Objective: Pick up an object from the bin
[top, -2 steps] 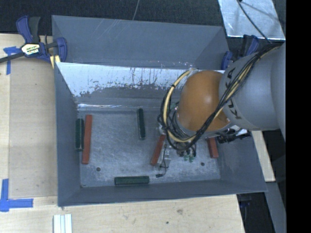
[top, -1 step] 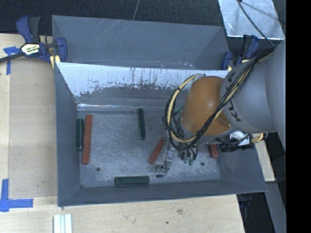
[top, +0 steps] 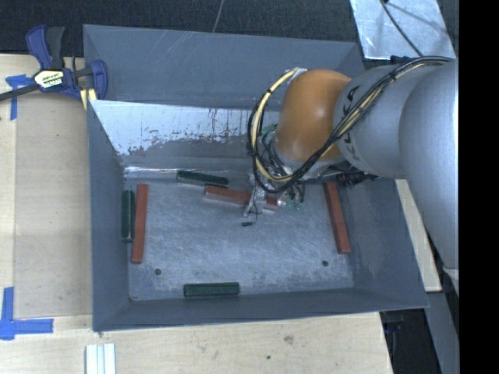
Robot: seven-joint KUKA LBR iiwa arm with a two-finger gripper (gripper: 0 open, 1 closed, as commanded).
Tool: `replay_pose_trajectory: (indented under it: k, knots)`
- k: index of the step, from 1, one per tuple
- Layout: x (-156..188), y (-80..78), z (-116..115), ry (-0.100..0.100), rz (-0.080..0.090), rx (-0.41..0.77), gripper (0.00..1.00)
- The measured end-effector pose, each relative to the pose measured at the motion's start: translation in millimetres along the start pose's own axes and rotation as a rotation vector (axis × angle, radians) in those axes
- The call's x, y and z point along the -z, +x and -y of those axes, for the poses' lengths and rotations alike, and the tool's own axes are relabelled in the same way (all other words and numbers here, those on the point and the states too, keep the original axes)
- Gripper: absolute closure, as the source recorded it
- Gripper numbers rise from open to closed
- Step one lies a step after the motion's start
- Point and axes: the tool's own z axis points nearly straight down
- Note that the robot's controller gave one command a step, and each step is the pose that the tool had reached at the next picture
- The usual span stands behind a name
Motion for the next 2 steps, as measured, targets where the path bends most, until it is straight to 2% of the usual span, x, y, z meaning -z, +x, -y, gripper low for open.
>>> replay_pose_trajectory:
  k: [1,2]
  knots:
    - [0.0,0.0,0.0,0.000,0.000,0.000,1.00]
    - [152.9,-13.8,-32.6,0.000,-0.001,0.050,1.00]
